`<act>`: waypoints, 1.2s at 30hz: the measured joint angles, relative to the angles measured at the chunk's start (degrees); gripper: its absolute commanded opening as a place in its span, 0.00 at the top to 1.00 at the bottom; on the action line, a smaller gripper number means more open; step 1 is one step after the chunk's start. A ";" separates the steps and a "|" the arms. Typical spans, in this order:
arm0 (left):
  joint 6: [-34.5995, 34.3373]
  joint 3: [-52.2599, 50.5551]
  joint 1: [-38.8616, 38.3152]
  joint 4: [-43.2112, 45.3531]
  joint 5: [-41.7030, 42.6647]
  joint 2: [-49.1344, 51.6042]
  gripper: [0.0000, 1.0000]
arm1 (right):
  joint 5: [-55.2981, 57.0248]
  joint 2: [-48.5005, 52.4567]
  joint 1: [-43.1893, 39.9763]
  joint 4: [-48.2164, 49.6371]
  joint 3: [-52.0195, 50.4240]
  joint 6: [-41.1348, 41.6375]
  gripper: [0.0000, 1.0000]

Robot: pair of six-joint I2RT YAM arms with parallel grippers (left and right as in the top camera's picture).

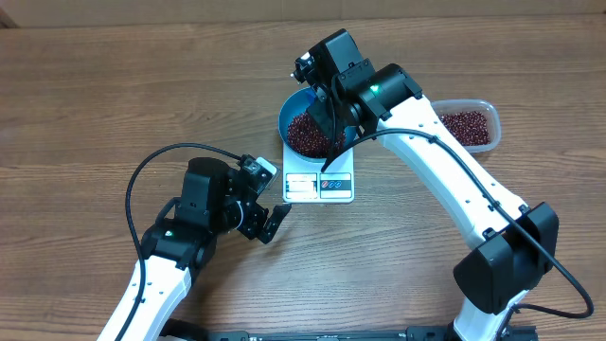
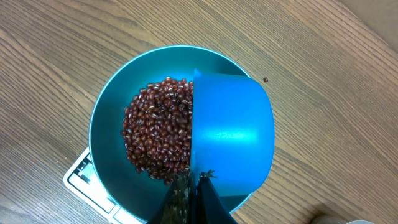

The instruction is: Scoop item into bowl and weigh 150g on scale

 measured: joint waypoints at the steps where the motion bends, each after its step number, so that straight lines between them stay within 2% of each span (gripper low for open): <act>1: 0.00 0.00 0.00 0.00 0.00 0.00 0.00 | -0.02 0.00 0.00 0.00 -0.02 -0.02 0.96; 22: -0.02 0.00 0.00 0.00 0.00 0.00 0.01 | -0.35 -0.11 -0.02 0.15 0.00 -6.14 0.96; 28: 0.00 0.00 0.00 0.00 0.00 0.00 0.00 | -1.11 -5.27 -1.70 0.20 0.02 -5.57 0.96; 36: 0.00 0.00 0.00 0.00 0.00 0.00 0.00 | -12.59 -12.55 -9.33 0.68 1.46 -0.59 0.96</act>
